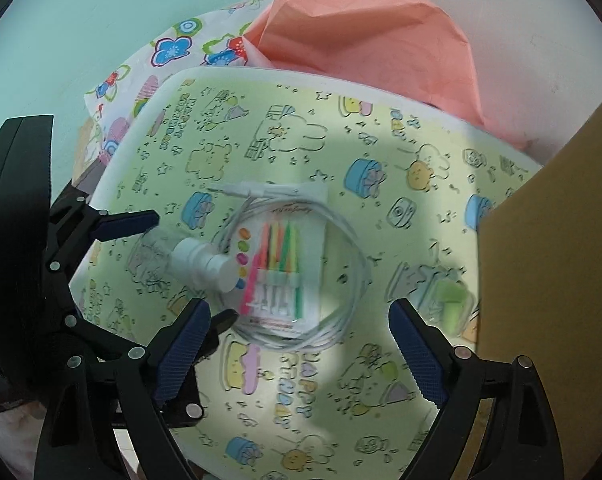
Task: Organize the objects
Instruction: 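Lower both grippers over the spray bottle and white cable bundle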
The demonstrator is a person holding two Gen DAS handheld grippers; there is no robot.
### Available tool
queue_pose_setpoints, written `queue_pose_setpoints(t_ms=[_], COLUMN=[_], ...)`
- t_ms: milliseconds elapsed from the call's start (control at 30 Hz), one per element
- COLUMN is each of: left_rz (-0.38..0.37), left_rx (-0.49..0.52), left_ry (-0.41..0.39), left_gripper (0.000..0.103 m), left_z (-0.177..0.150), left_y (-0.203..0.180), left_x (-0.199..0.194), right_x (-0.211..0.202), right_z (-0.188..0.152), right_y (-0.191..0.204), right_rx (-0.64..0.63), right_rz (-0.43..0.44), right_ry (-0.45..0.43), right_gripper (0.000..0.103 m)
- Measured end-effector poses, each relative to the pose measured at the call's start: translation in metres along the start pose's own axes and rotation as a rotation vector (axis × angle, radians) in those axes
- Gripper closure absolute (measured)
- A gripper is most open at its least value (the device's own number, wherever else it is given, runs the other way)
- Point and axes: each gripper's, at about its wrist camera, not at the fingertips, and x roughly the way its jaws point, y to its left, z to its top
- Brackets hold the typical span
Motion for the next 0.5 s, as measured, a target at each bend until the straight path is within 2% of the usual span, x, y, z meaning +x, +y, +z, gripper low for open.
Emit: queue_pose_setpoints(t_ms=[267, 500], left_rz=[0.002, -0.015], left_rx=[-0.03, -0.012], left_ry=[0.018, 0.016], left_gripper=[0.003, 0.0], left_z=[0.013, 0.023], left_y=[0.006, -0.002], left_x=[0.009, 0.016], right_x=[0.006, 0.012], right_z=[0.014, 0.016], right_y=[-0.009, -0.021], right_rx=[0.001, 0.03], right_rz=[-0.005, 0.014], right_ry=[0.015, 0.023], right_gripper=[0.01, 0.01])
